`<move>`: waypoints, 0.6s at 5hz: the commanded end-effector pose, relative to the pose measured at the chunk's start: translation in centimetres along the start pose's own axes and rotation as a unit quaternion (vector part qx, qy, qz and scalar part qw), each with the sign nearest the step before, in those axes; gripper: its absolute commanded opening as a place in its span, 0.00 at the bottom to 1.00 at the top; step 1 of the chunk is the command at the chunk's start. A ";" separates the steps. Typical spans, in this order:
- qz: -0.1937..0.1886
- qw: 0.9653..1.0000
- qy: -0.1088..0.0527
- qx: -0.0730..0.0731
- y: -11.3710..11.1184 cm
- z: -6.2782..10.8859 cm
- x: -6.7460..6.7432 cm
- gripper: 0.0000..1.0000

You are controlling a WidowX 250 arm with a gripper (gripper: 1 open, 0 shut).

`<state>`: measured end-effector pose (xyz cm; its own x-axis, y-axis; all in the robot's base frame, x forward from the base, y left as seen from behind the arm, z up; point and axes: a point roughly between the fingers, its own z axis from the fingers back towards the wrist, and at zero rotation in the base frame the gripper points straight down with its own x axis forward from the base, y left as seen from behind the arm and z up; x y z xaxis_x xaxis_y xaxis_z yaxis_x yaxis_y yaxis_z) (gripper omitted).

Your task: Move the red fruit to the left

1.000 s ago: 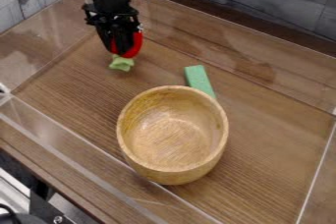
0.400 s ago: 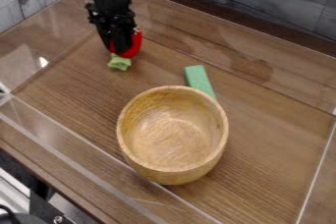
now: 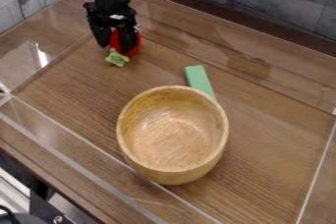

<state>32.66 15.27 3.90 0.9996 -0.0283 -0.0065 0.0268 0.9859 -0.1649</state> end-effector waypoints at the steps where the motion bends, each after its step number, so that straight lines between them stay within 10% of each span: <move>1: -0.008 1.000 -0.020 0.013 1.5 1.6 0.7 0.00; 3: 0.023 0.999 -0.032 -0.002 2.9 0.8 -1.7 0.00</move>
<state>31.06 17.24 2.53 0.9999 0.0081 0.0075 -0.0065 0.9792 -0.2029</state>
